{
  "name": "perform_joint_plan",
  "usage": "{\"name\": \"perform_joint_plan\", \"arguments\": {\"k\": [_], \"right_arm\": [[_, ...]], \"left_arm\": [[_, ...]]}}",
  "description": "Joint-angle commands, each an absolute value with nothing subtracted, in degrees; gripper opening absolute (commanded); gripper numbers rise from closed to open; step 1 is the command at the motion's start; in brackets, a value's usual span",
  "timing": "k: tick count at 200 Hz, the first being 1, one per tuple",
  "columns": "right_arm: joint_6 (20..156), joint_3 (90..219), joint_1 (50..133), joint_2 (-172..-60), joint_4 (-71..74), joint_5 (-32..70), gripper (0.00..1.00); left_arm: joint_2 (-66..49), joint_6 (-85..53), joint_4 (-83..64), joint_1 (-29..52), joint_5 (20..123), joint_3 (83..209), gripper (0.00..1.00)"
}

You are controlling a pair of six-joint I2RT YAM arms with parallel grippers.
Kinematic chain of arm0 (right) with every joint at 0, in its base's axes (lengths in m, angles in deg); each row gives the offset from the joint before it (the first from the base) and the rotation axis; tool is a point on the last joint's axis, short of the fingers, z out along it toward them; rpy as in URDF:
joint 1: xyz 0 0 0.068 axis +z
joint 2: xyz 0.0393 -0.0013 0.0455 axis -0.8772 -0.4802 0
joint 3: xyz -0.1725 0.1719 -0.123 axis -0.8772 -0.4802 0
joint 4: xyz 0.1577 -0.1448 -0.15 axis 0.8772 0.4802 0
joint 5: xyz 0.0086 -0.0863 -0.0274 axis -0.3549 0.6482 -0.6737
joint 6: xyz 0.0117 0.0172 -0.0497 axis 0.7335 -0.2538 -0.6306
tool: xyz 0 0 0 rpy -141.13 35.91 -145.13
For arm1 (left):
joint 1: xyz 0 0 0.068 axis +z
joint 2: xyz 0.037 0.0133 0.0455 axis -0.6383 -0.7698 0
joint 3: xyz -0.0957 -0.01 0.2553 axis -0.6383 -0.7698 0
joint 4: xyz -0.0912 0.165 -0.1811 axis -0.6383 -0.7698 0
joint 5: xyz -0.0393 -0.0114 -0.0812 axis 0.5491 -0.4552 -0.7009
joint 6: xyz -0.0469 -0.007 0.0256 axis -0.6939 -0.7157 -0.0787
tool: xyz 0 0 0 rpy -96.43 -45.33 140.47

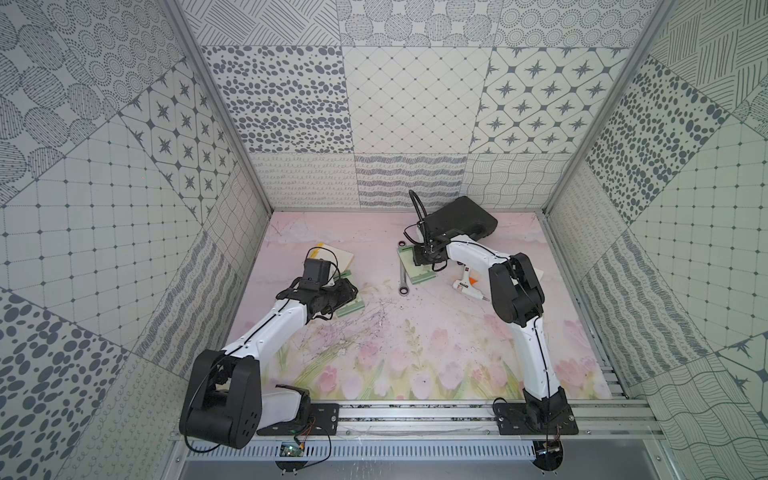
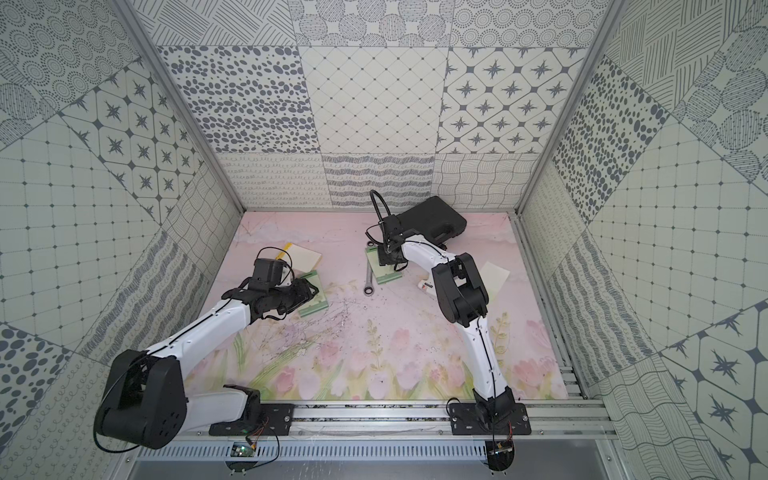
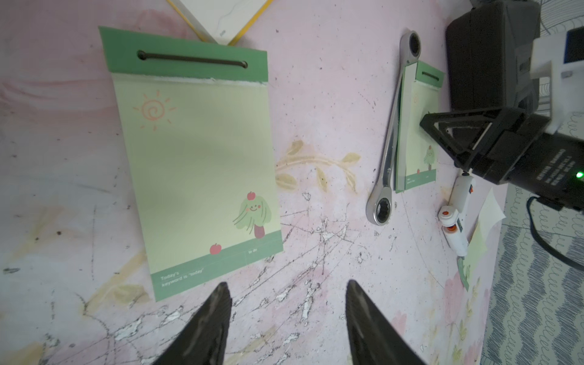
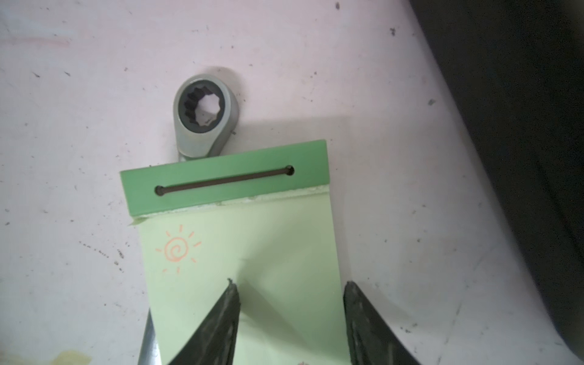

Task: Tear off pages from different memo pads
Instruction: Move the memo pad to the center of the board.

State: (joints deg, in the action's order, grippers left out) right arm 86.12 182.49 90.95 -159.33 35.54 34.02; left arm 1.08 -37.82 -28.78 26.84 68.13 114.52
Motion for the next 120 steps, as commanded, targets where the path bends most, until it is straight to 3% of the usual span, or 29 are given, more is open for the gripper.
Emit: {"name": "perform_joint_plan", "arguments": {"k": [1, 77, 120], "right_arm": [[84.58, 176.21, 92.58, -158.79, 41.08, 38.01, 0.50], [91.34, 147.57, 100.19, -143.50, 34.12, 42.20, 0.45], [97.58, 134.11, 105.81, -132.49, 34.41, 38.30, 0.44]], "left_arm": [[-0.07, -38.43, -24.93, 25.20, 67.92, 114.16, 0.59], [1.64, -39.85, -22.07, 16.75, 69.09, 110.46, 0.59], [3.14, -41.66, -20.08, 12.49, 69.24, 107.11, 0.59]]}}
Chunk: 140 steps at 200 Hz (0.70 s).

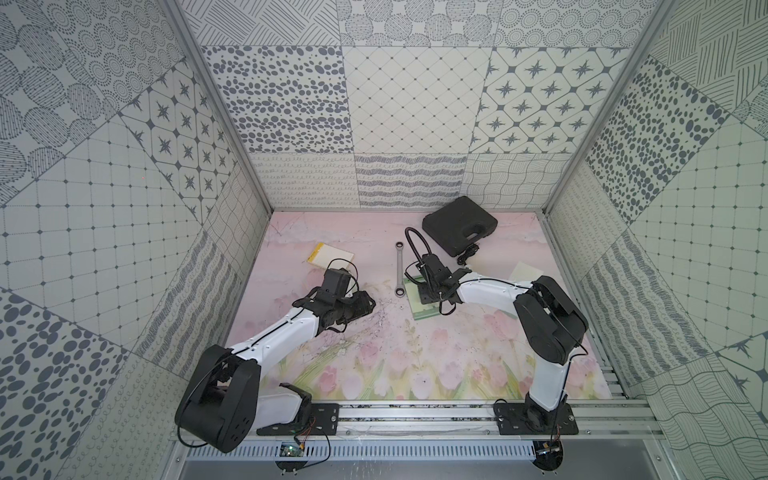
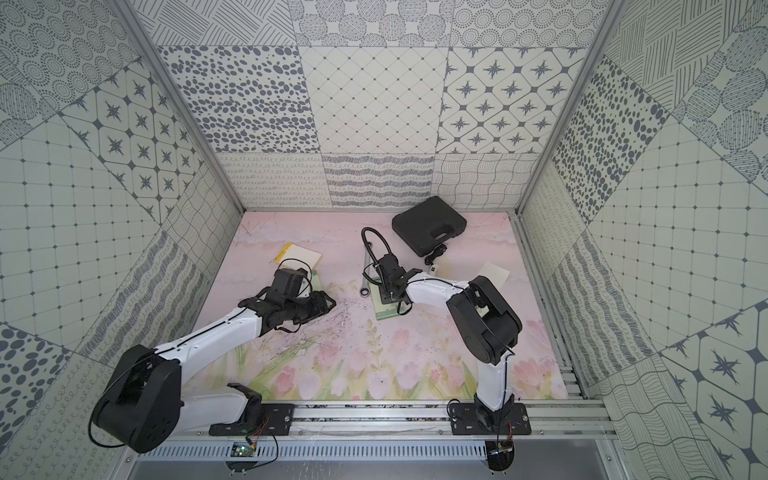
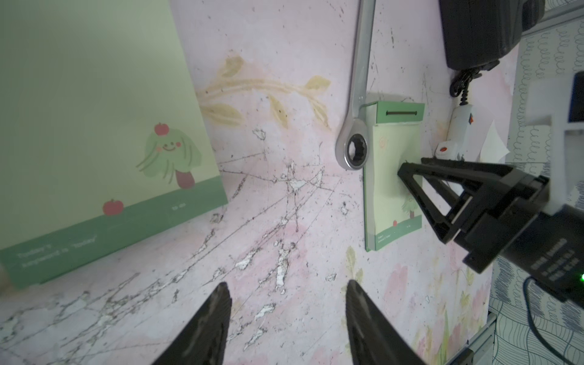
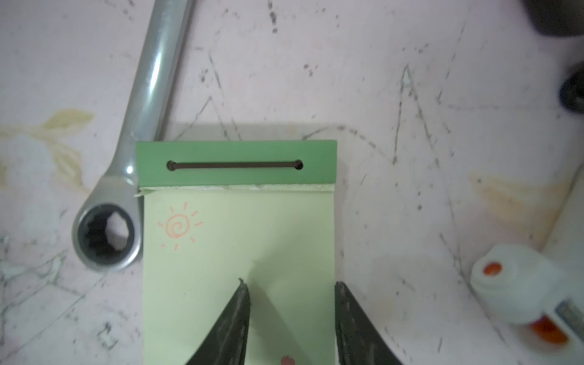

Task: Tear off pages from different memo pads
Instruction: Move the memo pad to the center of the board.

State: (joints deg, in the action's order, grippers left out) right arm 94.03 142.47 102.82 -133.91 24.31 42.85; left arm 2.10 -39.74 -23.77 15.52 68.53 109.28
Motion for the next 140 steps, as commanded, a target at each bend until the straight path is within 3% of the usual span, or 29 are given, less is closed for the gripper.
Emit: {"name": "perform_joint_plan", "arguments": {"k": [1, 44, 78, 92, 140], "right_arm": [[97.66, 133.79, 105.88, -132.25, 34.42, 38.07, 0.44], [100.02, 126.58, 108.96, -117.38, 38.75, 31.03, 0.46], [99.59, 126.69, 108.57, -105.13, 40.57, 29.73, 0.68], [98.37, 128.91, 107.76, -103.91, 42.20, 28.90, 0.74], [96.61, 135.18, 107.37, -108.25, 45.49, 23.24, 0.76]], "left_arm": [[3.15, -41.73, -20.02, 12.37, 69.25, 107.06, 0.59], [3.04, -43.72, -15.76, 9.08, 68.40, 104.46, 0.59], [2.19, -43.98, -15.48, 7.92, 65.77, 105.57, 0.59], [2.30, -43.69, -15.14, 6.94, 64.12, 106.12, 0.58], [5.02, -43.74, -13.46, 4.71, 63.99, 104.79, 0.57]]}}
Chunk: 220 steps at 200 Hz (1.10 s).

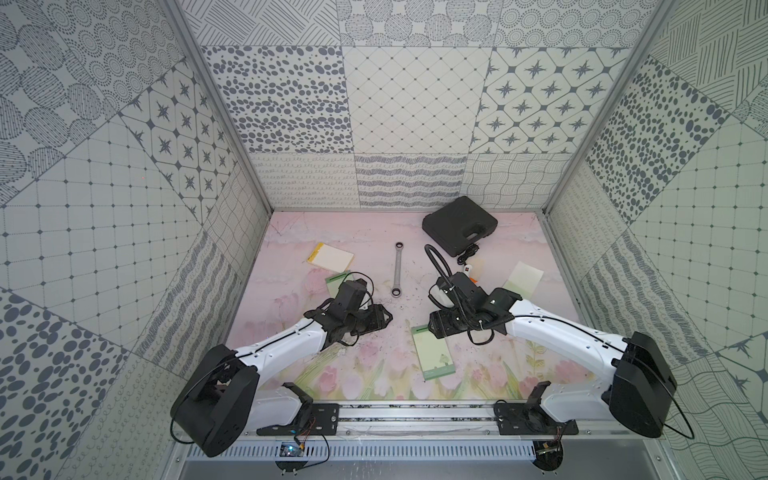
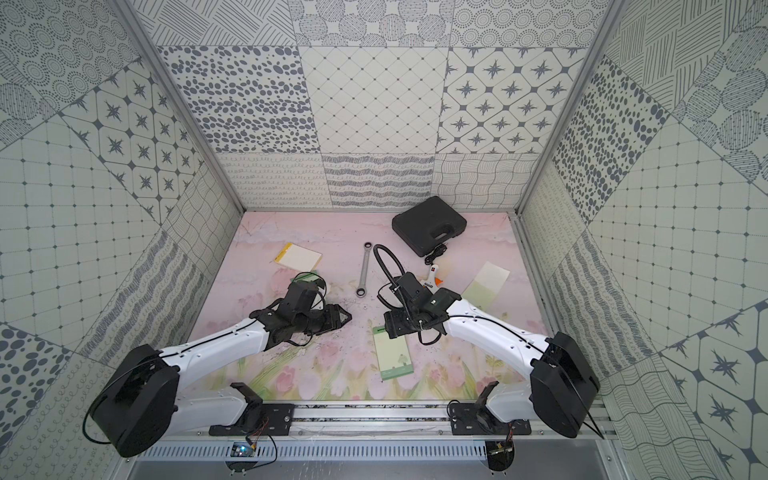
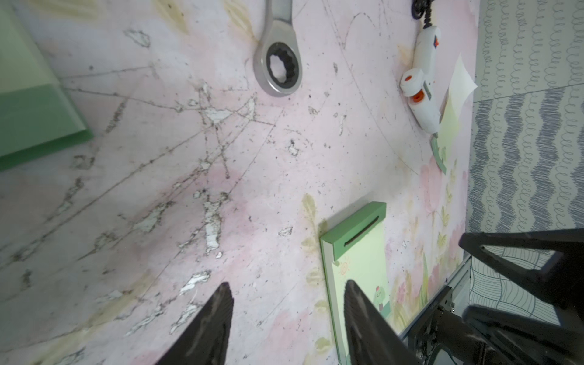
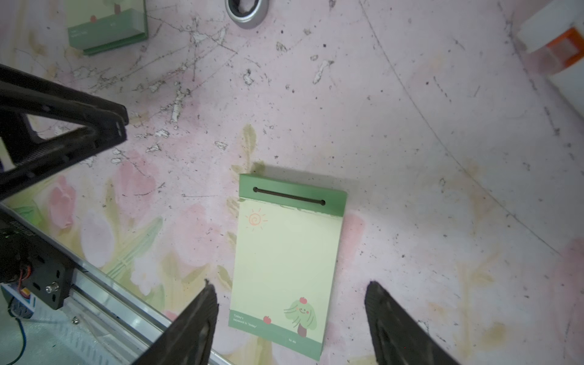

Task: Tear off pages from different memo pads
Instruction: Move the memo pad to the center of the board.

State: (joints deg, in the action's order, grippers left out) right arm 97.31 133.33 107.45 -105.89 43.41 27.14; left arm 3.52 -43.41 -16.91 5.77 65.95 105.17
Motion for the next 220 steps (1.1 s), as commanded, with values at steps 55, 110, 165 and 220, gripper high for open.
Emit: {"name": "perform_joint_plan", "arguments": {"k": [55, 110, 165, 220], "right_arm": [[100.41, 134.26, 107.68, -111.12, 45.58, 22.75, 0.86], [104.35, 134.84, 112.03, -116.32, 46.93, 23.60, 0.85], [110.20, 135.29, 117.44, -122.09, 46.80, 26.52, 0.94], [109.91, 136.66, 116.52, -129.25, 41.30, 25.81, 0.92]], "left_arm": [[0.66, -42.80, -13.67, 4.47, 62.42, 104.26, 0.52], [-4.00, -45.41, -8.77, 3.89, 58.66, 103.34, 0.50], [-2.54, -46.66, -7.40, 3.69, 58.69, 100.71, 0.50], [0.05, -46.09, -8.91, 3.63, 59.79, 99.58, 0.49]]}}
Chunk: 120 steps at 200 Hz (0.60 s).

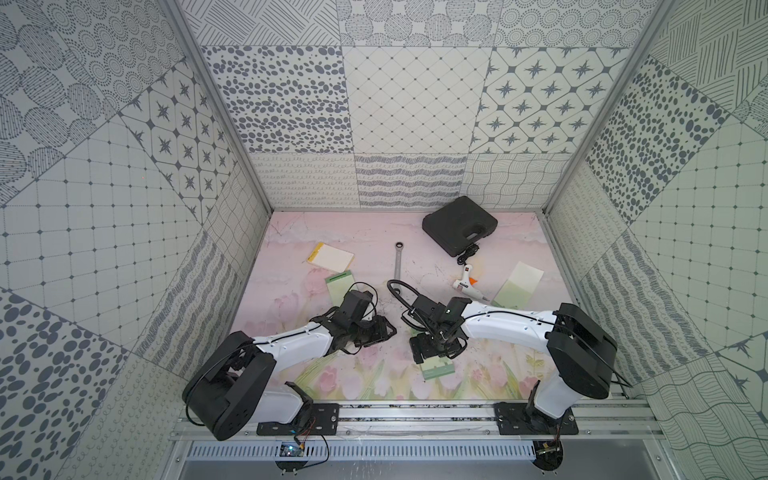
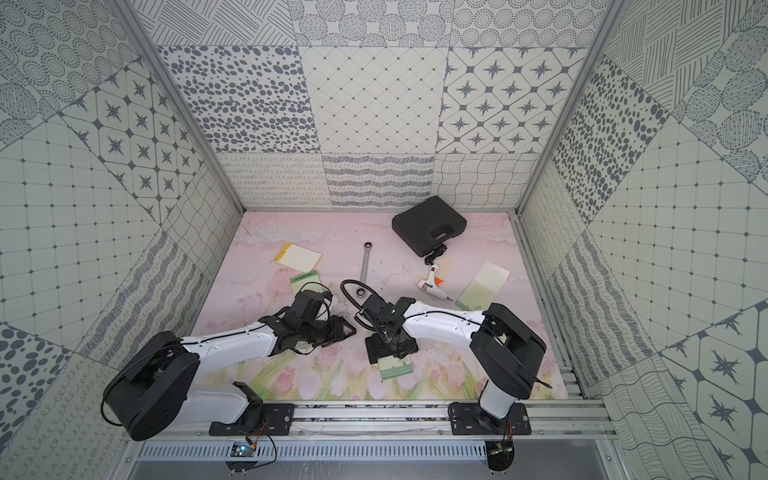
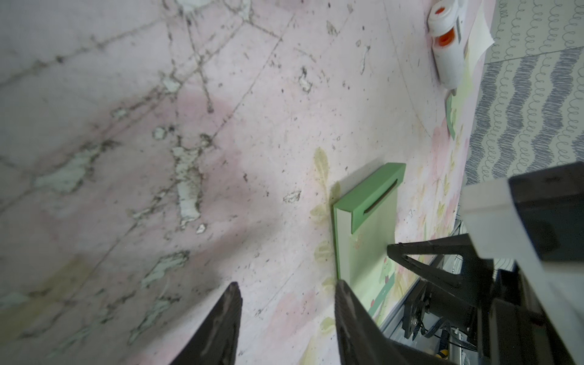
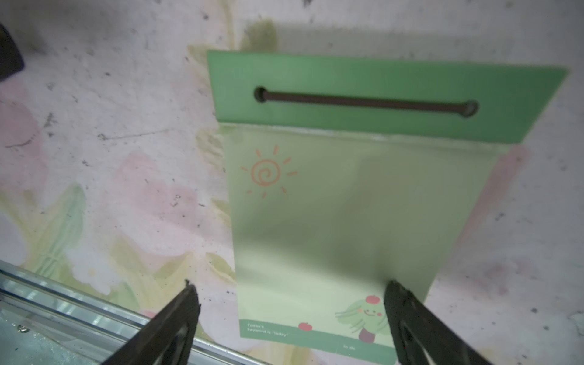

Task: Tear off pages from different memo pads
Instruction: Move the memo pad to the center of the board.

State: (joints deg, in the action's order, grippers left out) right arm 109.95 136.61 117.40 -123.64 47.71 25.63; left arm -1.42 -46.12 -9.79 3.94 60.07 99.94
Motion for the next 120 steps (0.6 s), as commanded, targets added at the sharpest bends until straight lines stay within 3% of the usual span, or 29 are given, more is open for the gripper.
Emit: {"name": "perform_joint_plan", "arguments": {"k": [1, 74, 99, 120], "right_arm": [[109.85, 136.74, 116.42, -129.40, 41.25, 25.85, 0.92], [104.62, 144.47, 112.73, -133.71, 39.80, 27.94, 0.89], [103.47, 144.27, 113.13, -129.84, 40.31, 26.99, 0.89], [103.11, 142.14, 114.24, -125.08, 40.93, 26.94, 0.83]], "left_arm": [[0.06, -46.09, -8.98, 3.63, 59.82, 99.60, 0.49], [0.70, -45.97, -10.15, 3.67, 60.77, 100.23, 0.49], [1.54, -46.70, -9.99, 3.63, 60.63, 99.84, 0.49], [3.25, -47.03, -10.84, 3.65, 61.05, 99.19, 0.49]]}}
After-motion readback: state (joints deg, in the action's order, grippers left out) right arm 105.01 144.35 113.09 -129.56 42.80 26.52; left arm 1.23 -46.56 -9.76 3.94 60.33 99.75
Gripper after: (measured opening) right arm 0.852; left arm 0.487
